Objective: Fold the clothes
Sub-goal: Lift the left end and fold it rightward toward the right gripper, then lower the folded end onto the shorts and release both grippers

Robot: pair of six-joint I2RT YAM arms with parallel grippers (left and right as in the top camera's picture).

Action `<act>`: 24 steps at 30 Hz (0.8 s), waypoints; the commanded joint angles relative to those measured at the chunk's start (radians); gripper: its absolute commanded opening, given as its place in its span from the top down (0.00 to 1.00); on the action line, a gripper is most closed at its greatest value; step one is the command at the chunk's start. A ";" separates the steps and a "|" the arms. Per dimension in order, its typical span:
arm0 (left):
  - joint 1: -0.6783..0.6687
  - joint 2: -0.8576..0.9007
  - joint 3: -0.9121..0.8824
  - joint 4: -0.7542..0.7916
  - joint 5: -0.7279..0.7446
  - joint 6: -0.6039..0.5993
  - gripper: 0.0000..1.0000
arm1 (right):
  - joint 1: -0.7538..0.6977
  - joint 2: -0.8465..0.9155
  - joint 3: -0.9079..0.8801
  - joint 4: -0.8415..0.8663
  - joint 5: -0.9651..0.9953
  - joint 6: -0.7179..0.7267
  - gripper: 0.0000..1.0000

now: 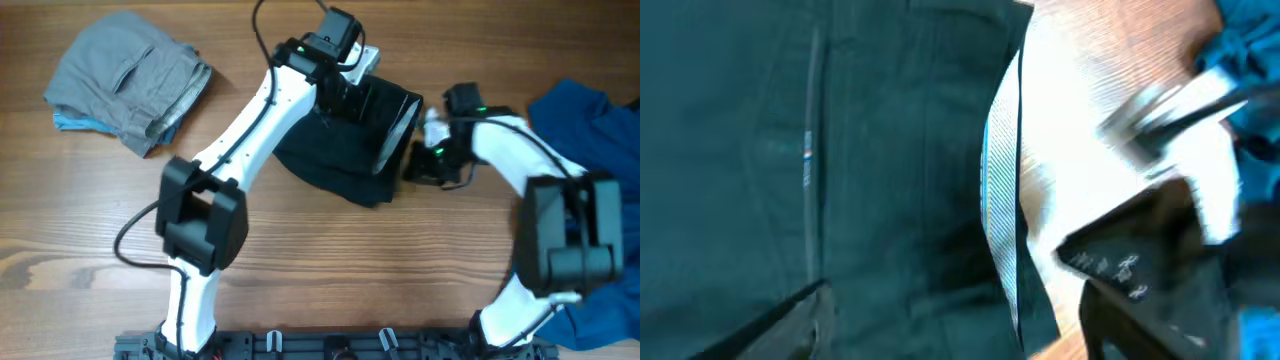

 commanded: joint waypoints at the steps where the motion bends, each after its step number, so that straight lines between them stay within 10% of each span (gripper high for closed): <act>1: 0.061 -0.140 0.037 -0.056 -0.049 0.006 0.16 | -0.060 -0.144 0.047 -0.003 0.013 0.018 0.61; 11: 0.203 -0.084 -0.089 -0.238 -0.172 0.107 0.17 | 0.094 -0.108 0.020 0.071 -0.133 0.034 0.16; 18: 0.275 -0.084 -0.195 -0.154 -0.099 0.108 0.16 | 0.173 0.007 0.020 0.082 -0.116 0.455 0.19; 20: 0.275 -0.084 -0.213 -0.129 -0.100 0.108 0.16 | 0.176 0.013 0.020 0.134 -0.126 0.481 0.30; 24: 0.273 -0.084 -0.266 -0.078 -0.100 0.108 0.14 | 0.161 -0.004 0.037 0.238 -0.280 0.348 0.96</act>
